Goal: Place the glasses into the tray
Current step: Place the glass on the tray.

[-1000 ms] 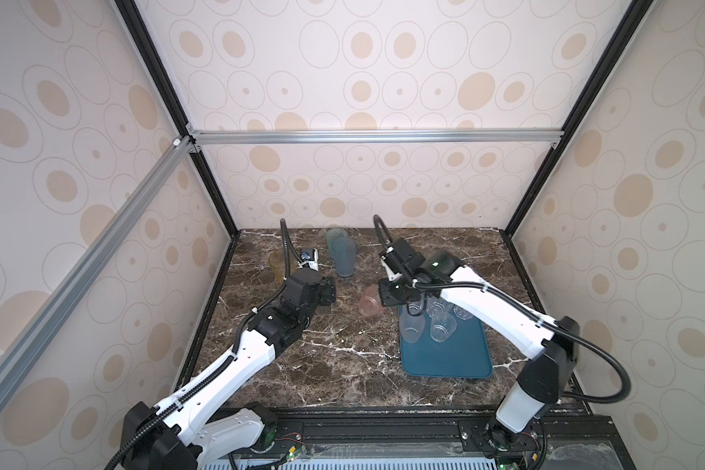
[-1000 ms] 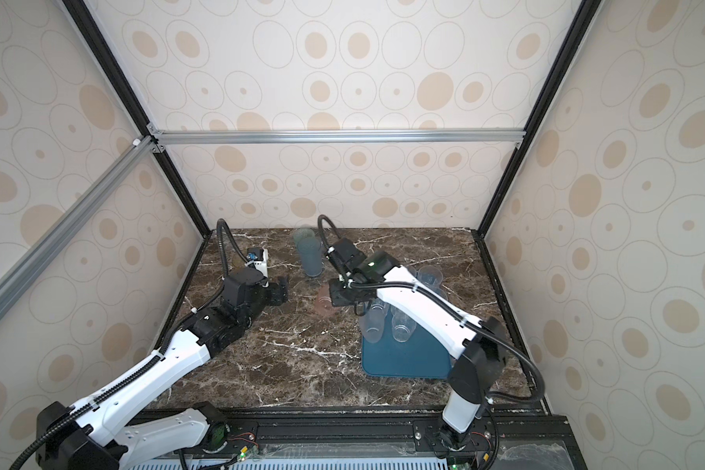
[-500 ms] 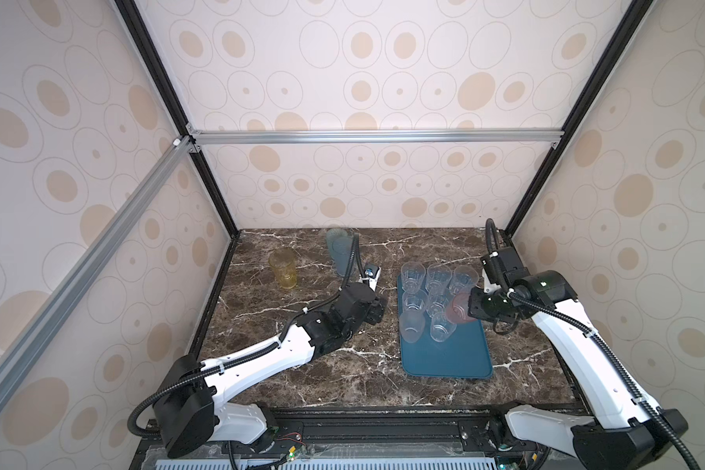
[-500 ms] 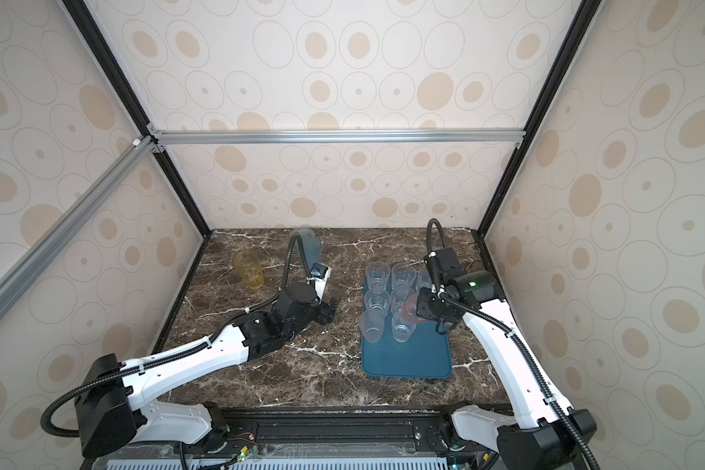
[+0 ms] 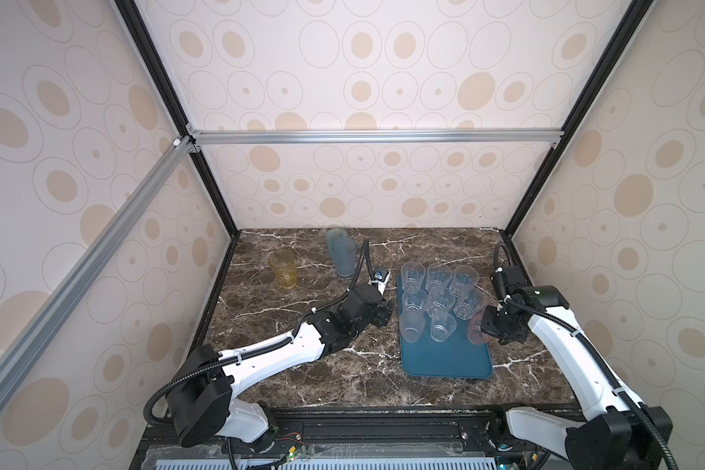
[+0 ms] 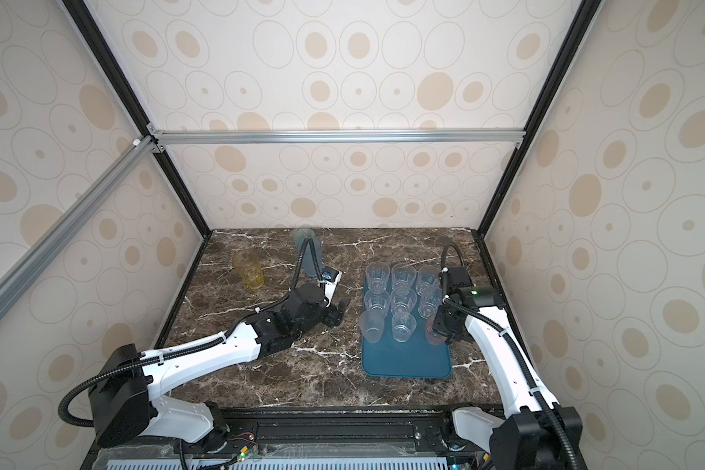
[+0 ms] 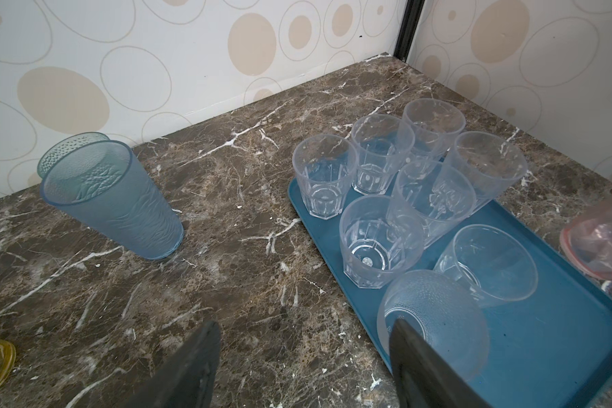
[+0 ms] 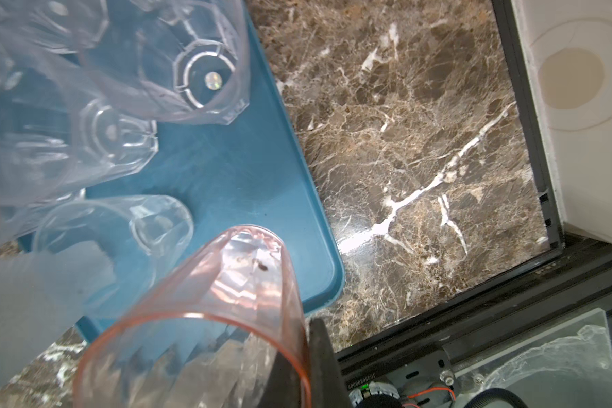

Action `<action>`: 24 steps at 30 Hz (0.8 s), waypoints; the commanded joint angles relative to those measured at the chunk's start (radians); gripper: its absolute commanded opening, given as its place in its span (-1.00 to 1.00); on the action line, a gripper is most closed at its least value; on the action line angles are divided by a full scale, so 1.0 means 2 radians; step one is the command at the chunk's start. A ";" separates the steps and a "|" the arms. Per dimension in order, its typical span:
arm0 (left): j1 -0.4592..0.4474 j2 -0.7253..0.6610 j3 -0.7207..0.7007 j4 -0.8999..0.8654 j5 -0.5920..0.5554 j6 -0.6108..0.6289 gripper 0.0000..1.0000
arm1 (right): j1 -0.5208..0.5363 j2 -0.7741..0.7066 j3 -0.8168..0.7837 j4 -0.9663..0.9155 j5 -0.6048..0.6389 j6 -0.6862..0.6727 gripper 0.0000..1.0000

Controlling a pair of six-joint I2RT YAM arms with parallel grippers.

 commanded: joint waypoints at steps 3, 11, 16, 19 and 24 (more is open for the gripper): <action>-0.002 -0.002 -0.025 0.034 -0.022 0.009 0.51 | -0.012 0.034 -0.036 0.093 -0.009 0.015 -0.96; -0.002 -0.008 -0.042 0.037 -0.049 0.021 0.61 | -0.025 0.090 -0.050 0.157 -0.023 0.009 -0.94; 0.000 -0.012 -0.051 0.043 -0.055 0.017 0.63 | -0.029 0.118 -0.046 0.166 -0.017 -0.003 -0.90; 0.001 -0.009 -0.050 0.040 -0.055 0.013 0.63 | -0.029 0.128 -0.043 0.165 -0.013 -0.008 -0.87; 0.001 -0.005 -0.044 0.030 -0.057 0.008 0.64 | -0.029 0.133 -0.035 0.152 -0.017 -0.013 -0.61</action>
